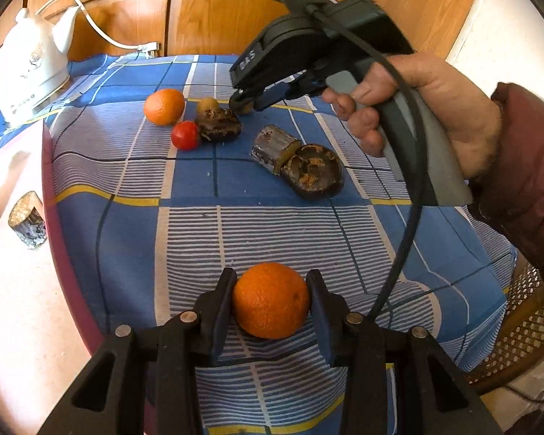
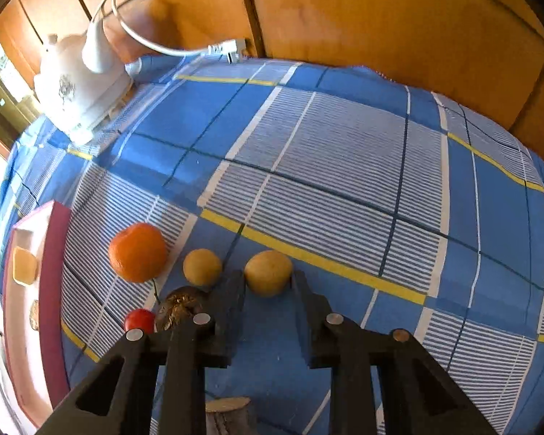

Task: Organize fruits
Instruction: 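Lift the orange with the left gripper while the right gripper grasps a small yellow round fruit, then lower the orange into the tray beside the wedge and open the left gripper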

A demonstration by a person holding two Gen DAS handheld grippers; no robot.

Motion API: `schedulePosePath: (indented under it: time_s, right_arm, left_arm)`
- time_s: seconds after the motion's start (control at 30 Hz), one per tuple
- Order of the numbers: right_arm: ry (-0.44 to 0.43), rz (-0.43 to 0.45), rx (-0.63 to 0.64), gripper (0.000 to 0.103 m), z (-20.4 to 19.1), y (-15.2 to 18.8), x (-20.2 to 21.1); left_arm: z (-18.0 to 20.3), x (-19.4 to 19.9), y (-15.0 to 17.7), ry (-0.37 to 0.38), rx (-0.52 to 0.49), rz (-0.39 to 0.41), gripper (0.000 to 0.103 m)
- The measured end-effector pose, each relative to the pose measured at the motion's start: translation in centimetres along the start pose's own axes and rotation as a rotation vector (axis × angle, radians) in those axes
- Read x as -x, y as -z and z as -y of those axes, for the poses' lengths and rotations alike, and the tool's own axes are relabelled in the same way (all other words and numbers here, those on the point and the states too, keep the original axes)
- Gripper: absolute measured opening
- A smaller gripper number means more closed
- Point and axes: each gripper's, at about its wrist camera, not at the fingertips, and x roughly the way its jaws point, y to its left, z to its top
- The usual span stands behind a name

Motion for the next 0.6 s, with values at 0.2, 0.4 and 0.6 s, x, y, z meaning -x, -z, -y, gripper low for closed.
schedulePosePath:
  time_s: [0.2,0.4,0.6]
  right_arm:
    - [0.016,0.009,0.052,0.025,0.8,1.9,2.7]
    - [0.064,-0.045,0.088,0.025,2.9,6.4,4.5]
    - [0.053,-0.033,0.065,0.025,4.3,7.9,4.3]
  left_arm:
    - [-0.4,0.0,-0.1,0.0,0.005,0.0,0.04]
    - [0.3,0.4,-0.4,-0.001,0.001,0.002,0.04]
    - [0.2,2.7,-0.6,-0.001,-0.006,0.058,0.04]
